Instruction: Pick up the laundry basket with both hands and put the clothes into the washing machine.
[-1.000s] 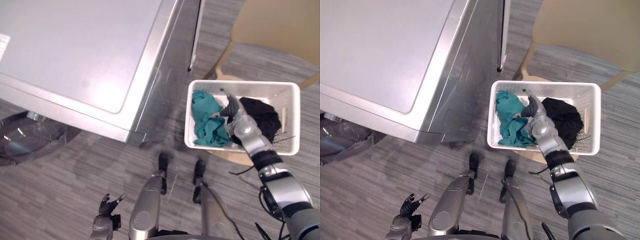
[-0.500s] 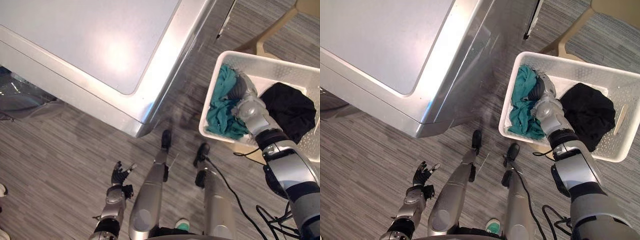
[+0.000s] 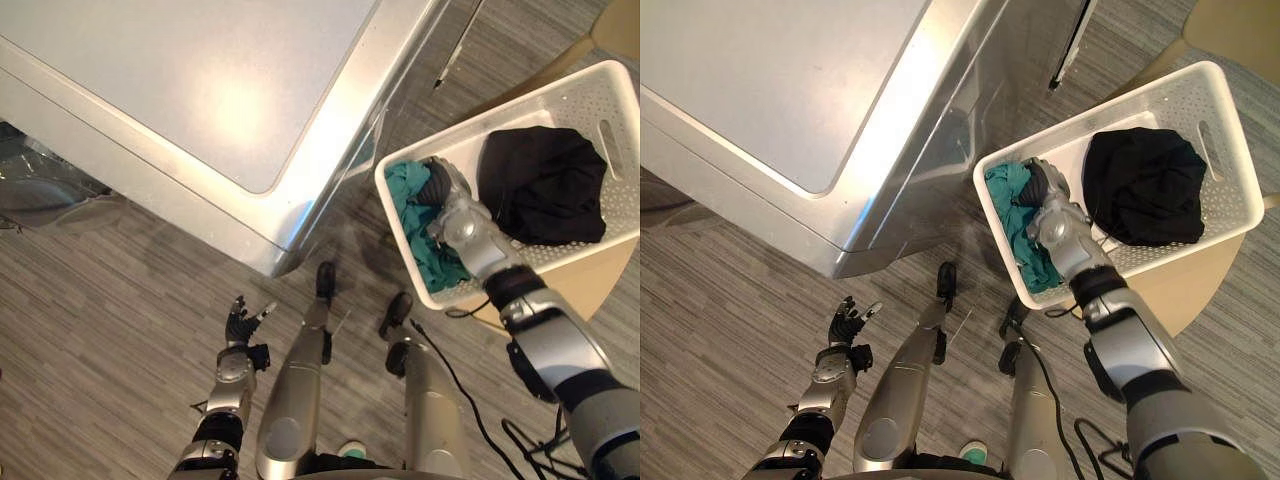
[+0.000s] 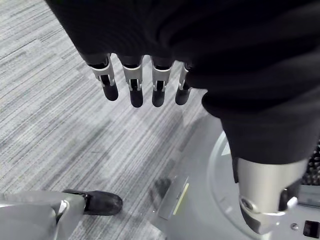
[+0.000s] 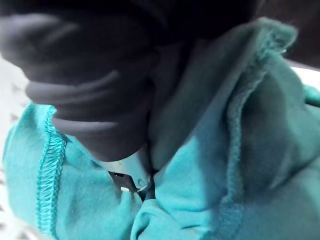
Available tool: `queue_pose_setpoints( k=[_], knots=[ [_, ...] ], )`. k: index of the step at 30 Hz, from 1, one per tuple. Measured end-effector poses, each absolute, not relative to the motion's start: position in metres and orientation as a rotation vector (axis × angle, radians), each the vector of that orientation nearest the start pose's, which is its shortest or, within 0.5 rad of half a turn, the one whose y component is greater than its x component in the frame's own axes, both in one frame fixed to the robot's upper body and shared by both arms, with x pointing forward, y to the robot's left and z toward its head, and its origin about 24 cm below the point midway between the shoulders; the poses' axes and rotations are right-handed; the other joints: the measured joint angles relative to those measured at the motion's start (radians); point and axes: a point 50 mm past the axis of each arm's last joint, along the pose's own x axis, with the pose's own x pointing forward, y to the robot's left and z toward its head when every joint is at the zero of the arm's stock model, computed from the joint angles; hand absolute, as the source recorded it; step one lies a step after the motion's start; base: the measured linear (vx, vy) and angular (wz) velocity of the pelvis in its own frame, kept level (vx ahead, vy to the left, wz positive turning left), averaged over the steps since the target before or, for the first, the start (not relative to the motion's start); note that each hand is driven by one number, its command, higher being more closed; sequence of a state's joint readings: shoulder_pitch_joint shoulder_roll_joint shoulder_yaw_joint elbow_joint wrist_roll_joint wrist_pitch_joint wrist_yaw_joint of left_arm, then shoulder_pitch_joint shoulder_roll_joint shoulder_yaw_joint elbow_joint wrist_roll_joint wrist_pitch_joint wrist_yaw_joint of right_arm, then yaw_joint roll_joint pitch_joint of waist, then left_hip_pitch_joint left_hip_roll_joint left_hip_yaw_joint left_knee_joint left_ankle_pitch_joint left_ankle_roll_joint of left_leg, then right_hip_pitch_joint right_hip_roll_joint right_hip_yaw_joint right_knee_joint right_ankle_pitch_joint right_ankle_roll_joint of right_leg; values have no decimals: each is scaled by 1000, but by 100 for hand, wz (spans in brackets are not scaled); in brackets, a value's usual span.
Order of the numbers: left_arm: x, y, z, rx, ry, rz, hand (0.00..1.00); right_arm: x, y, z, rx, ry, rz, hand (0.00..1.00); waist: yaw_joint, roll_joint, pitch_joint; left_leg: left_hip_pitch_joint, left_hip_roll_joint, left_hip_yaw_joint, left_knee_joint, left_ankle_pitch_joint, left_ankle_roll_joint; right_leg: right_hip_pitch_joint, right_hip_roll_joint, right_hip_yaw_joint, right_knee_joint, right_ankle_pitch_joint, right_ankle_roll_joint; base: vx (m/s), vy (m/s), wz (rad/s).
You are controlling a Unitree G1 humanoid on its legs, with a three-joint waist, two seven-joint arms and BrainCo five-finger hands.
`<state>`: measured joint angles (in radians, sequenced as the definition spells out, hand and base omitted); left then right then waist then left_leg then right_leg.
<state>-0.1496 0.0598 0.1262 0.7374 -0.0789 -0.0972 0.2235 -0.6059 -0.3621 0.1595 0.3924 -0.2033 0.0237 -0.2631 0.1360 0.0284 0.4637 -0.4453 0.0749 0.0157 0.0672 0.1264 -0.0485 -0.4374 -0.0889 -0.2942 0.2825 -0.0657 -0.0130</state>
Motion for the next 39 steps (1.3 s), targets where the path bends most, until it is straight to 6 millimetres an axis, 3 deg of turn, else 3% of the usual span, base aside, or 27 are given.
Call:
queue_pose_setpoints(
  k=[5, 6, 9, 10, 14, 19, 20, 21, 22, 23, 24, 26, 28, 29, 31, 32, 34, 36, 37, 38, 39],
  knots=[
    [208, 215, -90, 55, 586, 380, 0, 321, -191, 121, -446, -269, -255, 100, -25, -76, -54, 94, 10, 16, -42, -1, 0, 92, 26, 28, -81, 17, 15, -24, 6, -17],
    [198, 220, -96, 68, 624, 392, 0, 310, -191, 112, -410, -254, -266, 100, -42, -89, -75, 121, 11, 15, -62, -1, 0, 124, 33, 31, -110, 24, 21, 25, 0, -11],
    [178, 228, -106, 84, 695, 414, 0, 289, -188, 97, -319, -233, -275, 100, -51, -112, -123, 178, 10, 37, -82, -9, 0, 178, 37, 51, -148, 33, 29, 83, 26, -17],
    [169, 231, -112, 82, 731, 428, 0, 281, -187, 92, -283, -230, -277, 100, -66, -114, -158, 196, 8, 46, -88, -15, 3, 197, 37, 59, -164, 41, 30, 102, 38, -26],
    [140, 233, -125, 79, 823, 434, 0, 266, -178, 82, -109, -215, -225, 100, -68, -105, -239, 302, 3, 123, -88, -56, 14, 284, 40, 141, -221, 74, 37, 94, 51, -53],
    [128, 231, -131, 44, 860, 450, 0, 259, -172, 84, 16, -246, -191, 100, -72, -86, -261, 319, -2, 145, -3, -106, 28, 308, 33, 209, -205, 91, 48, 18, 54, -43],
    [129, 230, -131, 40, 858, 449, 0, 256, -174, 81, 25, -234, -203, 100, -72, -80, -263, 293, 5, 120, 56, -116, 40, 308, 35, 216, -187, 106, 76, -73, 27, 10],
    [131, 228, -131, 28, 851, 452, 0, 253, -178, 82, 26, -240, -220, 100, -68, -58, -268, 276, 28, 99, 74, -127, 53, 304, 44, 225, -134, 79, 101, -81, 26, 44],
    [135, 228, -128, 20, 831, 459, 0, 248, -177, 86, 35, -259, -227, 100, -76, -50, -265, 275, 25, 65, 84, -139, 47, 282, 34, 233, 54, -27, 82, -50, 19, 91],
    [140, 227, -124, 16, 798, 459, 0, 242, -178, 89, 50, -286, -241, 100, -78, -59, -270, 272, 3, 27, 96, -137, 47, 288, 10, 255, 235, -117, 114, -64, -65, 116],
    [145, 228, -118, 16, 758, 464, 0, 240, -176, 96, 61, -326, -239, 100, -64, -69, -276, 250, -18, 2, 128, -137, 46, 312, -11, 285, 329, -164, 144, -89, -109, 98],
    [152, 226, -107, 6, 688, 470, 0, 240, -166, 112, 75, -401, -196, 100, -34, -74, -287, 193, -36, -30, 179, -132, 38, 361, -16, 317, 312, -220, 135, -194, -175, 62],
    [163, 218, -95, -28, 606, 473, 0, 241, -158, 128, 90, -480, -160, 100, -9, -54, -291, 114, -38, -67, 218, -109, 12, 401, 7, 293, 182, -287, 71, -295, -177, 63],
    [169, 210, -87, -45, 557, 454, 0, 241, -158, 134, 105, -511, -153, 100, -8, -28, -306, 63, -36, -103, 205, -66, -1, 398, 25, 242, 121, -312, 38, -361, -166, 93],
    [178, 194, -76, -99, 496, 422, 0, 241, -163, 137, 86, -525, -152, 100, -14, 28, -309, 55, -3, -108, 85, -25, -12, 392, 62, 162, 74, -300, 7, -423, -170, 117],
    [183, 185, -69, -121, 457, 389, 0, 241, -167, 138, 72, -528, -165, 100, -29, 33, -305, 59, 32, -4, 37, -71, 2, 391, 51, 98, 38, -272, -17, -338, -89, 117],
    [188, 181, -51, -123, 372, 353, 0, 243, -170, 144, 69, -552, -173, 100, -40, 14, -305, 60, 54, 125, 124, -72, 8, 381, 16, 38, 21, -237, -34, -338, -104, 117],
    [192, 182, -30, -122, 262, 331, 0, 242, -169, 151, 86, -584, -155, 100, -43, 22, -310, 98, 74, 157, 281, -88, 11, 375, 6, 6, -9, -193, -41, -230, -70, 65],
    [197, 184, -15, -126, 184, 321, 0, 244, -166, 153, 90, -590, -129, 100, -41, 26, -314, 145, 87, 156, 350, -146, 14, 375, 6, -10, -34, -167, -43, -248, 30, 48],
    [205, 184, -2, -119, 108, 297, 0, 246, -164, 155, 81, -598, -99, 100, -48, 48, -327, 203, 96, 156, 378, -208, 7, 374, 2, -36, -55, -144, -40, -203, 41, 53],
    [210, 184, 5, -111, 75, 277, 0, 249, -164, 156, 74, -597, -84, 100, -53, 46, -327, 234, 100, 155, 377, -226, 4, 373, 0, -48, -63, -134, -37, -250, 139, 93]
  ],
)
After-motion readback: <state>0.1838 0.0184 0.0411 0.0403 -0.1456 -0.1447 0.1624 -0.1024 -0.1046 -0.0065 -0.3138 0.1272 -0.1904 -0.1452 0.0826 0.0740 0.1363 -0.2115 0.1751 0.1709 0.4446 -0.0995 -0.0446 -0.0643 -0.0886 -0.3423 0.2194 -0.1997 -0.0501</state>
